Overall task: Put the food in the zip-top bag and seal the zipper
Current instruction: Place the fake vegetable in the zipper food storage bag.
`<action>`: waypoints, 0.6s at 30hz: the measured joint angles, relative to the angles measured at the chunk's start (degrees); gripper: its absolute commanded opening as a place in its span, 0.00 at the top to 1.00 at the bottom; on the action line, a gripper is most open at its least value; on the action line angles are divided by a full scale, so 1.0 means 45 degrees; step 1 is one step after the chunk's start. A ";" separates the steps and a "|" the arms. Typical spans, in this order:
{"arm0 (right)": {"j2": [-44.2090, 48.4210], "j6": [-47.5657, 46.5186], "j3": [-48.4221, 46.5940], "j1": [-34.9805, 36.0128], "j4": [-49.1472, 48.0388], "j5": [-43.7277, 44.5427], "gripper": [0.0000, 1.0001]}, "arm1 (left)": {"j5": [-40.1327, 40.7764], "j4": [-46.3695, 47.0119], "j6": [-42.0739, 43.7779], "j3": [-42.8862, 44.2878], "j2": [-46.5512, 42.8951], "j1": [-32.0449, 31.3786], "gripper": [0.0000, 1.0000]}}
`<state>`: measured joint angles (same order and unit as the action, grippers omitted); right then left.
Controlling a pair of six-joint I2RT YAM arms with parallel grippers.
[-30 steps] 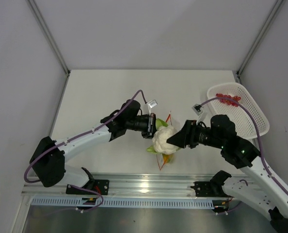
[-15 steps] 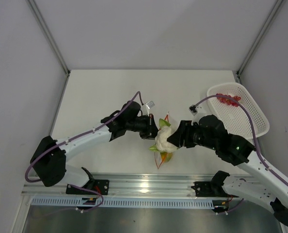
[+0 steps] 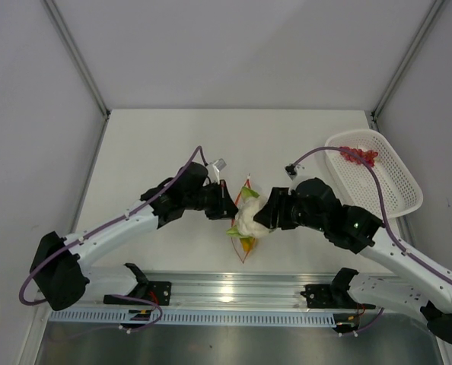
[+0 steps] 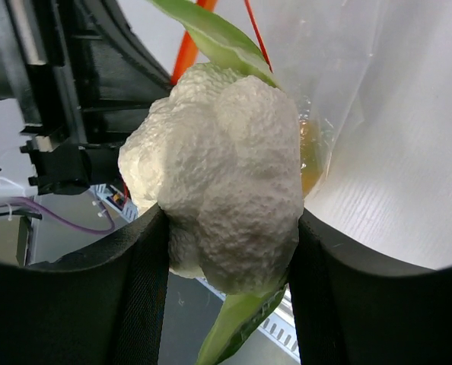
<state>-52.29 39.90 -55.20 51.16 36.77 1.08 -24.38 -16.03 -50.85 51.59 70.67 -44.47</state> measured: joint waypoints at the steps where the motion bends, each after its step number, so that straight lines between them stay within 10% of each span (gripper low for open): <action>1: -0.0092 0.0034 0.0034 0.0000 -0.0029 0.0053 1.00 | 0.0097 -0.0136 0.0044 -0.0039 -0.0107 0.0015 0.99; 18: -0.1336 -0.0204 0.1253 0.0049 0.0588 0.1889 1.00 | -0.0937 0.0330 0.0063 -0.0063 -0.1263 -0.0325 1.00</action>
<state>-58.30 38.98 -49.56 51.37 39.42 9.58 -28.60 -14.55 -50.57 51.31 64.99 -45.93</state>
